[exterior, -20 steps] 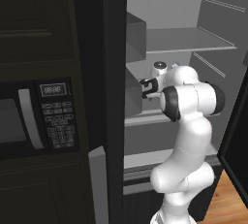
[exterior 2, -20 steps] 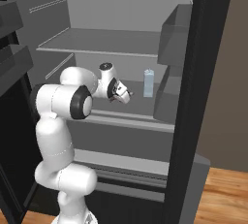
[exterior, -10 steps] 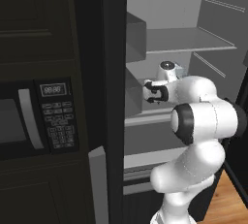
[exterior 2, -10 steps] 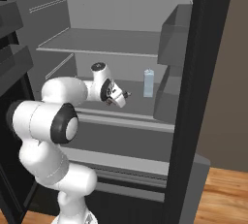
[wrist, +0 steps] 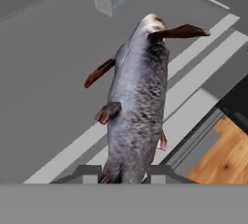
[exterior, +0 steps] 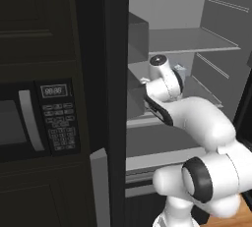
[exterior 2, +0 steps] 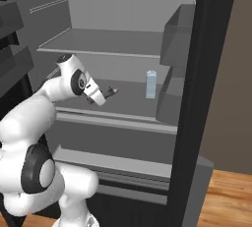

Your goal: Take the fish out of the fridge, briefly rinse it in the sink, and place it on the tray next to the sink.

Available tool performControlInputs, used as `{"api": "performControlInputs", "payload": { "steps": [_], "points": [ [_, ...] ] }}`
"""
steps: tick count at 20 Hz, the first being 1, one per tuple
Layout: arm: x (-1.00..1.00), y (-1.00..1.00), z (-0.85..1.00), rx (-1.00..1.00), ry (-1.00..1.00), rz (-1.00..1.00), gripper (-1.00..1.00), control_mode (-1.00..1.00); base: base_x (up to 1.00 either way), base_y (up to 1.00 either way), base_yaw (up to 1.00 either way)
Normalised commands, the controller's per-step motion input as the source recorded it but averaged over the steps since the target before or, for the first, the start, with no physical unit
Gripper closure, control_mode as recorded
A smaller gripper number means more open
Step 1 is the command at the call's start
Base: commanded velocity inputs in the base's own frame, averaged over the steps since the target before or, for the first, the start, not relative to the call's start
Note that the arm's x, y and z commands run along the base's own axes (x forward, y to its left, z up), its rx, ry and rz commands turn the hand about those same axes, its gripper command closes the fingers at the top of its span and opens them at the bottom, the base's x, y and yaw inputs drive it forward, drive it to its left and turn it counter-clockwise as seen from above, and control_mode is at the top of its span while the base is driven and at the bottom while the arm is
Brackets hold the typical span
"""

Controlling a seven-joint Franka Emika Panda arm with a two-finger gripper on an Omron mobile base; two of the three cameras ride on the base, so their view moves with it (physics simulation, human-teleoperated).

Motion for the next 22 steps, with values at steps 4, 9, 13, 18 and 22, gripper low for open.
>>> {"api": "performControlInputs", "payload": {
  "steps": [4,9,13,18,22],
  "points": [
    [-1.0,0.17,0.26,-0.01,0.0,0.0,1.0,-1.0,0.0,0.0,0.0],
    [-1.0,-0.11,0.27,0.04,-0.21,0.08,1.0,-1.0,0.0,0.0,0.0],
    [-1.0,-0.11,0.02,0.08,-0.19,0.17,1.0,-1.0,0.0,0.0,0.0],
    [0.0,0.0,0.0,0.0,0.0,0.0,1.0,1.0,-1.0,-0.02,0.43],
    [0.0,0.0,0.0,0.0,0.0,0.0,1.0,1.0,-0.99,-0.09,0.58]
  ]
}}
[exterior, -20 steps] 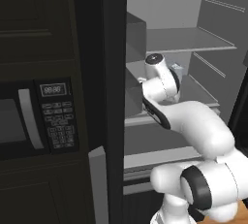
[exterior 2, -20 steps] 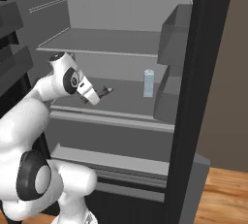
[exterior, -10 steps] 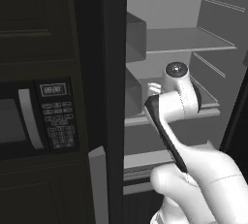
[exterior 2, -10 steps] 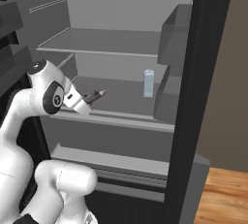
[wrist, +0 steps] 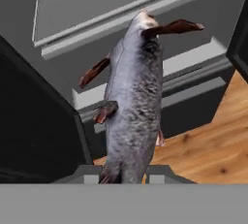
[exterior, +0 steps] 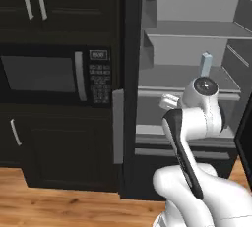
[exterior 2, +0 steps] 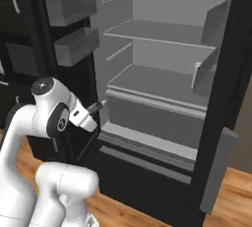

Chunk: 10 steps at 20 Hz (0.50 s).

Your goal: Take the fish out of the fridge, briefly rinse it in the sink, and place it on the tray next to the sink.

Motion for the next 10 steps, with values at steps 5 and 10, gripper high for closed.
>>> {"api": "performControlInputs", "payload": {
  "steps": [5,10],
  "points": [
    [0.0,0.0,0.0,0.0,0.0,0.0,1.0,1.0,-0.94,-0.04,0.63],
    [0.0,0.0,0.0,0.0,0.0,0.0,1.0,1.0,-0.65,0.01,0.66]
  ]
}}
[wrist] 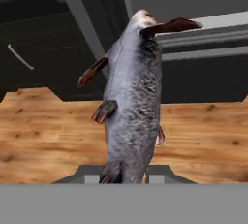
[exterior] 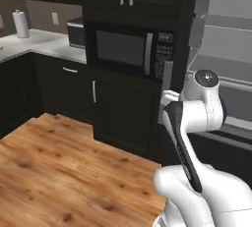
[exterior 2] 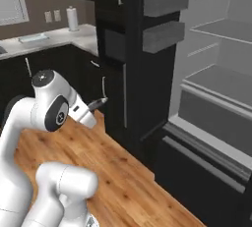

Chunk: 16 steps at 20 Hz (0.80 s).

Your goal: Take the fish out of the fridge, briefly rinse it in the sink, and place it on the tray next to the sink.

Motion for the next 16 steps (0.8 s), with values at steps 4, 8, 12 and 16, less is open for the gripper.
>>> {"api": "performControlInputs", "payload": {
  "steps": [4,8,12,16],
  "points": [
    [0.0,0.0,0.0,0.0,0.0,0.0,1.0,1.0,-0.07,0.08,0.9],
    [0.0,0.0,0.0,0.0,0.0,0.0,1.0,1.0,0.33,0.11,0.81],
    [0.0,0.0,0.0,0.0,0.0,0.0,1.0,1.0,0.89,0.0,0.72],
    [0.0,0.0,0.0,0.0,0.0,0.0,1.0,1.0,1.0,0.0,0.5]
  ]
}}
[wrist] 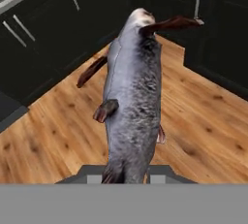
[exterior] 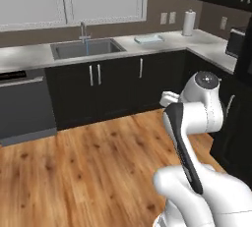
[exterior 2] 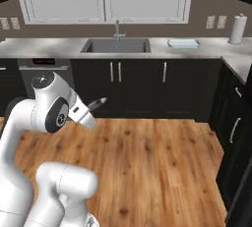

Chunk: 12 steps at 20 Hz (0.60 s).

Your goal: Take the fish out of the fridge, briefly rinse it in the sink, and place it on the tray next to the sink.

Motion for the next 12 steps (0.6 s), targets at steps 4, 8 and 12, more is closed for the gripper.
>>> {"api": "performControlInputs", "payload": {
  "steps": [4,8,12],
  "points": [
    [0.0,0.0,0.0,0.0,0.0,0.0,1.0,1.0,1.0,-0.04,0.33],
    [0.0,0.0,0.0,0.0,0.0,0.0,1.0,1.0,1.0,-0.43,0.14],
    [0.0,0.0,0.0,0.0,0.0,0.0,1.0,1.0,1.0,-0.78,0.04]
  ]
}}
